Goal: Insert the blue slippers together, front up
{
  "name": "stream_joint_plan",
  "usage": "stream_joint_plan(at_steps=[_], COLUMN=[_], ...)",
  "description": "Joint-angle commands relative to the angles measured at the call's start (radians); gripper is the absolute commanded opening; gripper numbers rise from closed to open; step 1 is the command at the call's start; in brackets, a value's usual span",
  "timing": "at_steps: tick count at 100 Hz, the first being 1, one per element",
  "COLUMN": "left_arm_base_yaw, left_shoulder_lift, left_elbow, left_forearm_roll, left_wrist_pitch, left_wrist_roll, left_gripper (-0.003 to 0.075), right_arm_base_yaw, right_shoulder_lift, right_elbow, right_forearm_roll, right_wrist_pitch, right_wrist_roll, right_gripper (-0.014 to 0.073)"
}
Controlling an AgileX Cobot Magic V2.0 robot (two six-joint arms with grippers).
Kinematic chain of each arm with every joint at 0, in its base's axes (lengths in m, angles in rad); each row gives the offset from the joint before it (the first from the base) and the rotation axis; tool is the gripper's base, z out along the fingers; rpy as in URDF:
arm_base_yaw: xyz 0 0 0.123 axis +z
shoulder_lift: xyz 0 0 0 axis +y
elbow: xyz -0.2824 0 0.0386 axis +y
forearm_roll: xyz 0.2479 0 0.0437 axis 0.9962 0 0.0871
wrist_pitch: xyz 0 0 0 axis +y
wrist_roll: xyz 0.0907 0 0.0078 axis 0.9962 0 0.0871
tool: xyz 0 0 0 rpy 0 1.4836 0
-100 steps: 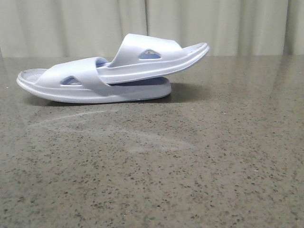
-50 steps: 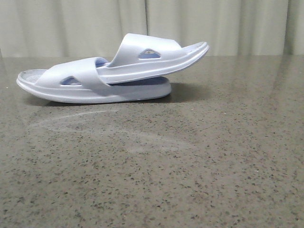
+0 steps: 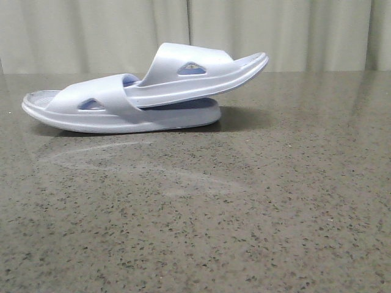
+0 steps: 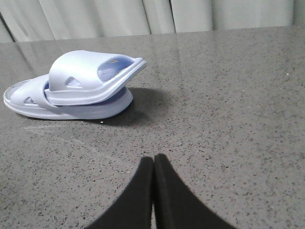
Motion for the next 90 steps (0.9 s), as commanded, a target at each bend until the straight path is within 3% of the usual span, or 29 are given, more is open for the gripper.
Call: stream_joint_plan(at_steps=[1,8,20,32,45,73,90], left_arm_base_yaw=[-0.001,-0.001,-0.001,-0.001,-0.001,0.085,0.108], left_shoulder_lift=[-0.007,-0.034,-0.089,-0.15,-0.187,-0.247,-0.29], left_elbow=[-0.019,-0.006,0.039,0.099,0.175,0.309,0.315], left_forearm_roll=[0.091,0.316,0.732,1.082,1.181,1.303,1.304], left_wrist_pitch=[-0.023,-0.053,-0.177,-0.289,-0.397,-0.477,-0.391], left_wrist_roll=[-0.116,-0.339,-0.854,-1.194,-1.25,-1.399,-1.399], left_gripper=[0.0016,0.0016,0.0015,0.0015,0.0015,0.0015,0.0015], right_arm_base_yaw=[0.001,0.001,0.001,0.001,0.001,0.001,0.001], right_shoulder_lift=[0.002,0.002,0.002,0.002,0.002,0.002,0.002], right_elbow=[-0.028,-0.028,-0.028,-0.028,-0.028,-0.028,-0.028], right_forearm_roll=[0.043,0.043,0.043,0.043,0.043,0.043,0.043], right_wrist_pitch=[-0.008,-0.008,-0.008,-0.008,-0.008,-0.008,-0.01], right_wrist_roll=[-0.013,-0.013,-0.013,-0.013,-0.013,-0.013,-0.013], right_gripper=[-0.0079,-0.0079,-0.0079,-0.0079,-0.0079,-0.0079,-0.0079])
